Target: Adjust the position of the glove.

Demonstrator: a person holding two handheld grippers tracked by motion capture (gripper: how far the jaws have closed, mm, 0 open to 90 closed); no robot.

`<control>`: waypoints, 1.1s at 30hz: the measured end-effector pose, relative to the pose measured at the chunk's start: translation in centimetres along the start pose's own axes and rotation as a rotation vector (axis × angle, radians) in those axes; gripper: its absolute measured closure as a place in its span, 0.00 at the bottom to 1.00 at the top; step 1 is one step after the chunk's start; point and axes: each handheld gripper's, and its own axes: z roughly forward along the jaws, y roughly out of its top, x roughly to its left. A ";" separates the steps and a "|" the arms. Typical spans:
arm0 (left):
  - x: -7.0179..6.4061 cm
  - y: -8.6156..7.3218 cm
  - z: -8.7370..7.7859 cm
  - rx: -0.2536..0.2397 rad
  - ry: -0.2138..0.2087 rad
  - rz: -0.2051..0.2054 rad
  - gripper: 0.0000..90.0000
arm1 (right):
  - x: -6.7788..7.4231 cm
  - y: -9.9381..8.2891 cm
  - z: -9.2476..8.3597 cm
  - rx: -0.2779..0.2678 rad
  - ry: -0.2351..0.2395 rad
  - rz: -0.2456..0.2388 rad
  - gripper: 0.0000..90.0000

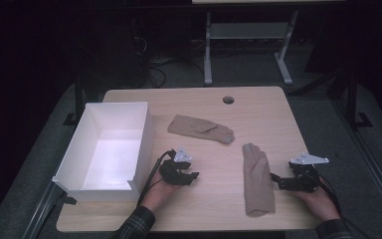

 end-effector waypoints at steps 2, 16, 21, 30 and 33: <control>0.4 0.5 0.1 0.002 -0.001 -0.010 0.72 | 0.0 0.0 0.0 0.000 0.001 0.000 0.15; 3.7 4.5 1.9 -0.054 0.046 -0.045 0.99 | 0.0 0.0 0.0 0.001 0.008 -0.006 0.15; 4.7 6.2 2.9 -0.080 0.068 -0.035 0.99 | 0.0 0.0 0.0 0.002 0.008 -0.006 0.15; 6.5 8.1 5.5 -0.086 0.072 -0.036 1.00 | 0.0 0.0 0.0 0.001 0.008 -0.006 0.15; 7.1 8.6 6.6 -0.077 0.078 -0.039 1.00 | 0.0 0.0 0.0 0.001 0.008 -0.006 0.15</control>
